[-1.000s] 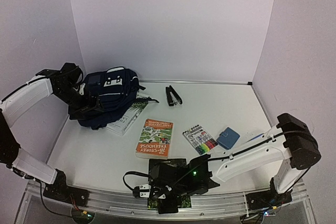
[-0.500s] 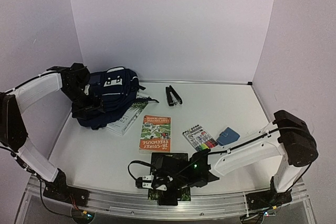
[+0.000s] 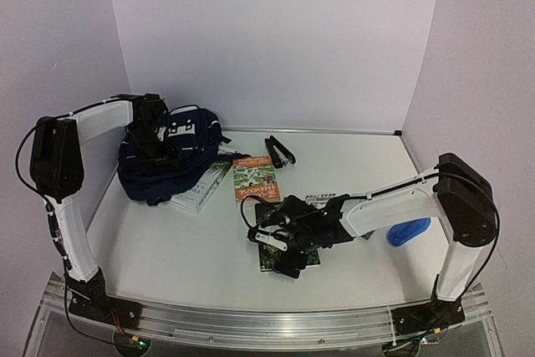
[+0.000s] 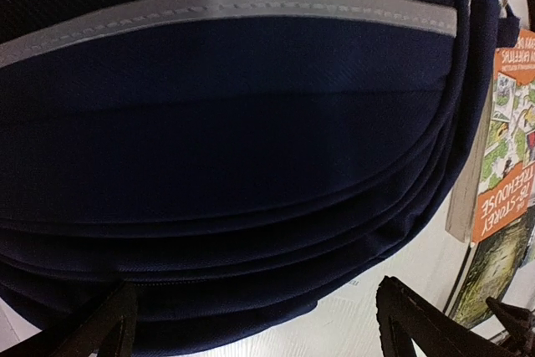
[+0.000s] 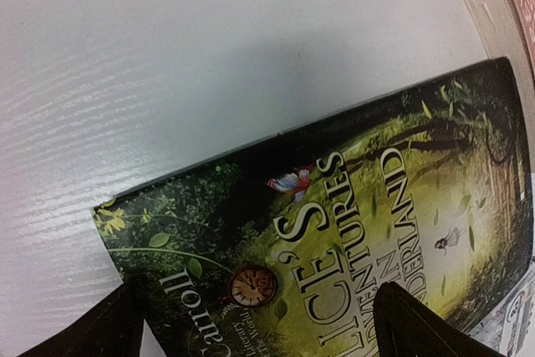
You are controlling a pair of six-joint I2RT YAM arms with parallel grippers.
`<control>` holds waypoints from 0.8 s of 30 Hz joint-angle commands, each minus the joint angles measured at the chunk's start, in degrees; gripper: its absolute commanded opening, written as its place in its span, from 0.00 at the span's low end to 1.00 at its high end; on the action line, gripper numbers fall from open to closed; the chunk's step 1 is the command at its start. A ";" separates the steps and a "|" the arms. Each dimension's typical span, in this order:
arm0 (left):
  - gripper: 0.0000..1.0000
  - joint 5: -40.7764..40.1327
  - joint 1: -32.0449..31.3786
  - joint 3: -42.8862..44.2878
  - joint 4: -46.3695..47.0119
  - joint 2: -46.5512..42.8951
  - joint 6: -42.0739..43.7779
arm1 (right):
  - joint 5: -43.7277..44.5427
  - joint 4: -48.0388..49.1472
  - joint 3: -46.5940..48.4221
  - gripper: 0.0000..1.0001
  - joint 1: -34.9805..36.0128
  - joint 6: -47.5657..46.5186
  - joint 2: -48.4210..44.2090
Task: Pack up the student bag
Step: Move the book to the center of the board.
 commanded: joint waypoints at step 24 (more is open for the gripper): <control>0.02 10.92 -19.16 26.44 -2.08 27.01 8.61 | -8.72 -6.86 -7.13 0.98 -16.54 -0.19 -17.87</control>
